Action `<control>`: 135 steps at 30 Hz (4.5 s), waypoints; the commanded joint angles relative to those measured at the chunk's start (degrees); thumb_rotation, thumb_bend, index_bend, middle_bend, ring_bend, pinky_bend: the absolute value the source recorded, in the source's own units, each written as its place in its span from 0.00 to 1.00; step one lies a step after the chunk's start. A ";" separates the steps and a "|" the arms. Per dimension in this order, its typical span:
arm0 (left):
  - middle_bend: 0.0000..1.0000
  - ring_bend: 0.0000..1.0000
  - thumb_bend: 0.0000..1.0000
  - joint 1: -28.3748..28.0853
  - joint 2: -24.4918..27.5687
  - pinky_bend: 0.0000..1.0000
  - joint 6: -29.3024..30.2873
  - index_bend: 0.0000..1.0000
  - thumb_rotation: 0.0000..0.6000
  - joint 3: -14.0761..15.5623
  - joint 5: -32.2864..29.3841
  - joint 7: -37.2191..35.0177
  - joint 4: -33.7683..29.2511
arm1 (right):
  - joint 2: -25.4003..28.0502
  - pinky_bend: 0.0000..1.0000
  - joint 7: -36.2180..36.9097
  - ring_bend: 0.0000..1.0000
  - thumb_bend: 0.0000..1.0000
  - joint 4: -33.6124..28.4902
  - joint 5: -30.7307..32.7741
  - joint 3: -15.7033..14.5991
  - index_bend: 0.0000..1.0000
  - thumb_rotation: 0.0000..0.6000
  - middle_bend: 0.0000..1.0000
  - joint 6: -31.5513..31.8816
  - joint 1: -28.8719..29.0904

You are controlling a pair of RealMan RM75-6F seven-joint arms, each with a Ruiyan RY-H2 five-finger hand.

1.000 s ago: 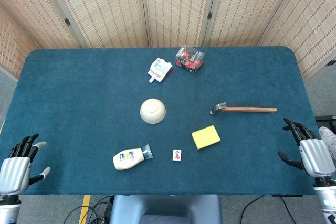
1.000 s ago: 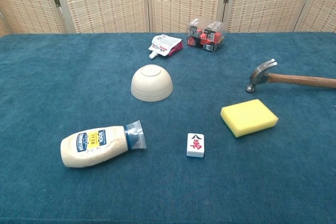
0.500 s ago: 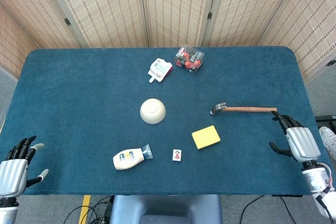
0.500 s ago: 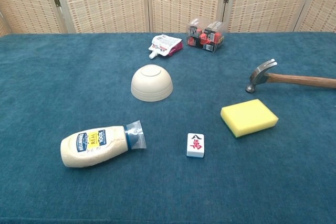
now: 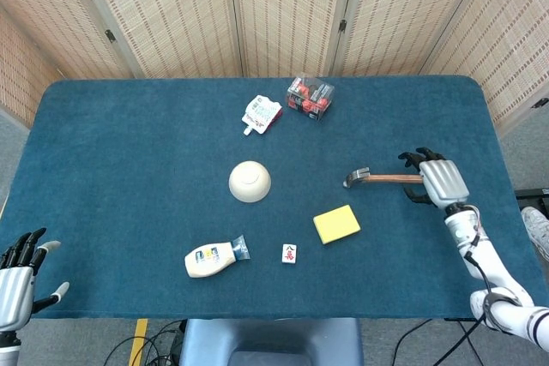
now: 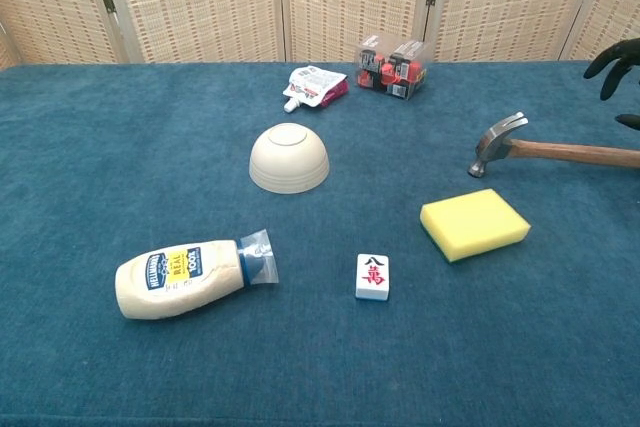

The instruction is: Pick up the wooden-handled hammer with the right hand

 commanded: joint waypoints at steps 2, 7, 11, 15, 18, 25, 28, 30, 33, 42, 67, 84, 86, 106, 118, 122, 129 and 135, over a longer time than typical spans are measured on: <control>0.13 0.12 0.20 0.13 0.09 0.21 -0.01 0.30 1.00 -0.03 -0.18 0.34 -0.24 | -3.66 0.25 0.29 0.14 0.27 5.02 1.08 0.51 0.26 1.00 0.36 -3.47 3.07; 0.13 0.12 0.20 0.08 0.14 0.21 -0.47 0.30 1.00 -0.14 -0.58 0.82 -0.47 | -6.76 0.22 0.37 0.13 0.26 9.79 1.04 0.01 0.30 1.00 0.34 -5.96 5.54; 0.13 0.12 0.20 0.00 0.05 0.21 -0.82 0.30 1.00 -0.27 -0.87 1.10 -0.47 | -8.83 0.22 0.35 0.13 0.26 12.86 0.88 -0.44 0.34 1.00 0.34 -7.19 7.05; 0.13 0.12 0.20 0.04 -0.14 0.21 -1.07 0.30 1.00 -0.34 -1.24 1.05 -0.17 | -10.21 0.22 0.57 0.13 0.26 14.75 0.73 -0.88 0.37 1.00 0.34 -7.94 7.96; 0.13 0.12 0.20 0.04 -0.19 0.21 -1.28 0.30 1.00 -0.33 -1.38 0.95 0.06 | -11.09 0.22 0.42 0.13 0.26 16.07 0.62 -1.26 0.40 1.00 0.35 -8.26 8.44; 0.13 0.12 0.20 0.09 -0.35 0.21 -1.49 0.30 1.00 -0.41 -1.60 0.53 0.68 | -12.69 0.22 0.46 0.13 0.26 17.85 0.95 -1.71 0.40 1.00 0.36 -9.08 9.23; 0.13 0.12 0.20 0.12 -0.44 0.21 -1.58 0.30 1.00 -0.43 -1.68 0.23 0.95 | -13.48 0.22 0.02 0.13 0.27 18.56 1.06 -2.09 0.40 1.00 0.37 -9.60 9.56; 0.13 0.12 0.20 0.14 -0.44 0.21 -1.61 0.30 1.00 -0.44 -1.73 0.10 1.11 | -13.94 0.22 -0.37 0.13 0.28 19.04 1.09 -2.24 0.40 1.00 0.38 -9.63 9.70; 0.13 0.12 0.20 0.15 -0.43 0.21 -1.63 0.30 1.00 -0.49 -1.74 -0.12 1.33 | -14.57 0.22 -0.65 0.13 0.29 19.68 1.43 -2.24 0.40 1.00 0.40 -9.80 9.90; 0.13 0.12 0.20 0.18 -0.58 0.21 -1.93 0.30 1.00 -0.51 -1.94 -0.72 2.04 | -15.86 0.22 -1.28 0.14 0.31 21.30 2.32 -2.67 0.40 1.00 0.42 -11.31 10.29; 0.13 0.12 0.20 0.51 -0.90 0.21 -2.22 0.30 1.00 -0.53 -2.48 -1.59 3.36 | -17.06 0.22 -2.25 0.23 0.44 22.63 3.60 -2.72 0.48 1.00 0.51 -13.37 11.25; 0.13 0.12 0.20 0.99 -1.03 0.21 -2.15 0.30 1.00 -0.31 -2.68 -1.88 3.67 | -16.40 0.22 -1.00 0.30 0.68 21.22 3.06 -2.77 0.57 1.00 0.58 -11.58 10.59; 0.13 0.12 0.20 1.05 -1.01 0.21 -2.10 0.30 1.00 -0.33 -2.74 -1.87 3.64 | -16.10 0.22 0.01 0.31 0.68 20.78 2.57 -2.70 0.58 1.00 0.60 -10.38 10.18; 0.13 0.12 0.20 0.88 -0.98 0.21 -2.67 0.30 1.00 -0.43 -2.98 -1.34 3.33 | -13.82 0.60 10.63 0.60 0.75 18.69 -7.12 -5.44 0.73 1.00 0.78 6.67 5.02; 0.13 0.12 0.20 0.73 -0.89 0.21 -3.31 0.30 1.00 -0.40 -3.33 -1.06 3.12 | -11.06 0.70 10.30 0.66 0.77 12.58 -12.55 -8.22 0.74 1.00 0.81 15.79 1.68; 0.13 0.12 0.20 0.55 -0.95 0.21 -3.58 0.30 1.00 -0.34 -3.20 -0.90 3.02 | -9.70 0.71 8.76 0.67 0.77 10.02 -15.00 -9.98 0.74 1.00 0.82 17.78 0.82; 0.13 0.12 0.20 0.45 -1.23 0.21 -3.70 0.29 1.00 -0.19 -2.91 -1.02 3.12 | -8.50 0.72 6.54 0.68 0.77 7.01 -16.72 -12.08 0.74 1.00 0.83 17.41 0.14; 0.13 0.12 0.20 0.50 -1.38 0.21 -3.56 0.29 1.00 -0.06 -2.61 -1.48 3.34 | -10.82 0.72 5.63 0.68 0.77 8.49 -17.12 -13.23 0.74 1.00 0.83 14.02 1.06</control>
